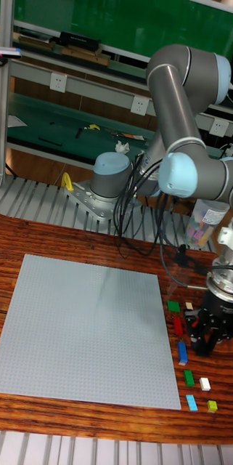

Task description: Build with small Lego blocks

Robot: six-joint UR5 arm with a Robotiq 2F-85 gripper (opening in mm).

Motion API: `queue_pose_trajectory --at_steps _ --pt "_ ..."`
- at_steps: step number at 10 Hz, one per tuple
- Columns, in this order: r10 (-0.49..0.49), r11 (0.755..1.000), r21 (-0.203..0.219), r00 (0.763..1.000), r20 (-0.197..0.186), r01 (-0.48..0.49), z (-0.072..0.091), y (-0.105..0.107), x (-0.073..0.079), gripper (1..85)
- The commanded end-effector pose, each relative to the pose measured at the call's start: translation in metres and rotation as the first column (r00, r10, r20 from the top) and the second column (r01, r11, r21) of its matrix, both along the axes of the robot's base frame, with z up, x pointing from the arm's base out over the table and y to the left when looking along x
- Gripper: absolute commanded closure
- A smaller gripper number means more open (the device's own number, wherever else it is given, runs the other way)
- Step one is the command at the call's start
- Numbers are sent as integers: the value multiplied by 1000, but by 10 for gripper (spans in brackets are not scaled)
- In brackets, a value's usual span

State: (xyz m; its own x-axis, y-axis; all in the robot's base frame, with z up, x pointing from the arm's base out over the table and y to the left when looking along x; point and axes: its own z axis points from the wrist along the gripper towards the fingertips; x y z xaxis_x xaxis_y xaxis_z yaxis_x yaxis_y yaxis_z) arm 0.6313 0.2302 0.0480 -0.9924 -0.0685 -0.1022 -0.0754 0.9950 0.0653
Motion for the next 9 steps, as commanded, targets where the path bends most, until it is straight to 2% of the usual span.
queue_pose_trajectory --at_steps 1,2,4,5,6,8,9 --pt "39 999 7 999 -3 -39 -8 -14 -3 843" --pt "9 1000 15 1000 -9 -9 -8 -13 -4 843" --pt "-92 996 -18 996 1 92 -8 -24 0 843" --pt "-106 993 -55 994 7 106 -8 -34 1 843" --pt "-81 995 -54 997 12 82 -8 -33 2 843" --pt "24 999 -48 1000 -9 -24 -3 -94 -13 843" --pt "61 997 -41 998 -8 -61 -3 -117 -17 843"
